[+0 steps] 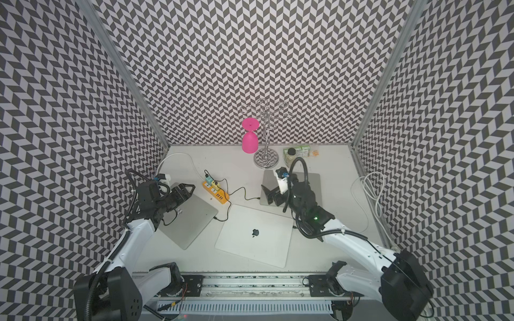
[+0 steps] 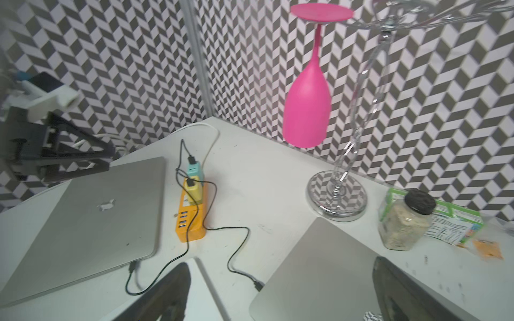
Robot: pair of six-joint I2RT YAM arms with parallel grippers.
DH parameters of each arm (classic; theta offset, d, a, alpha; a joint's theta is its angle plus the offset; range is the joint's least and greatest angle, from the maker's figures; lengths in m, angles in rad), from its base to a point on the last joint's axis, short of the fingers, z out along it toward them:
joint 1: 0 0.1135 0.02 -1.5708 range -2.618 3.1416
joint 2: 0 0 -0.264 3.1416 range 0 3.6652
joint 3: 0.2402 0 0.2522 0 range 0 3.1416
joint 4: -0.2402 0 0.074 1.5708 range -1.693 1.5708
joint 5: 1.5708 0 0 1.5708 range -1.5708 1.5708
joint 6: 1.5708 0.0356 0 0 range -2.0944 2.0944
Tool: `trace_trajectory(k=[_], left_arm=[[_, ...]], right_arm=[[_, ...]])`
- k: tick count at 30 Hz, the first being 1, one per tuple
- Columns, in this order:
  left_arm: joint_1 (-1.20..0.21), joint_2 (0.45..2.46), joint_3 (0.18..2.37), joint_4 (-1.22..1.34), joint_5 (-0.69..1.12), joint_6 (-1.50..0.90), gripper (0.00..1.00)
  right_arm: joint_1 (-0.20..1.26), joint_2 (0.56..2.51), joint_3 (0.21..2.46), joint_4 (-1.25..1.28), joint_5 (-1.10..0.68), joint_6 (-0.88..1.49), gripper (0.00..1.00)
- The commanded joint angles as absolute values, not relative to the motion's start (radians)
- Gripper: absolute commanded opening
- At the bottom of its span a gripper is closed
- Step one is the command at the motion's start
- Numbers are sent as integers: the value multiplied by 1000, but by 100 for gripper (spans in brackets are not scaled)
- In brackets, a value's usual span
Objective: Unplug the laptop charger
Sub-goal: Remove the charging cable from the laptop.
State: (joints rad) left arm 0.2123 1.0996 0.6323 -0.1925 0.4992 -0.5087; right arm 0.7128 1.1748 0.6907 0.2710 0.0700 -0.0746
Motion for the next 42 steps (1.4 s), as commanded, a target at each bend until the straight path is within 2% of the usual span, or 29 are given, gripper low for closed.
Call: trace_trajectory(k=[1, 3, 7, 14, 22, 29, 33, 42], left_arm=[[219, 1127, 647, -269, 550, -496, 70], [220, 1152, 663, -313, 535, -462, 65], [219, 1214, 712, -407, 526, -398, 62], [216, 1275, 711, -412, 589, -357, 49], [207, 1295, 643, -336, 627, -390, 42], [137, 1305, 643, -344, 570, -389, 35], [134, 1344, 658, -374, 576, -381, 28], [133, 1418, 653, -353, 647, -373, 19]], right_arm=[[808, 1273, 726, 332, 70, -93, 99], [870, 1355, 758, 352, 70, -85, 99], [972, 1507, 825, 378, 51, -72, 97], [1052, 1707, 867, 497, -100, -88, 93], [1085, 1831, 904, 535, -137, -109, 89], [1096, 1906, 969, 513, -120, -106, 86], [1096, 1934, 1006, 473, -117, -117, 84], [1095, 2021, 1120, 363, -67, -74, 70]])
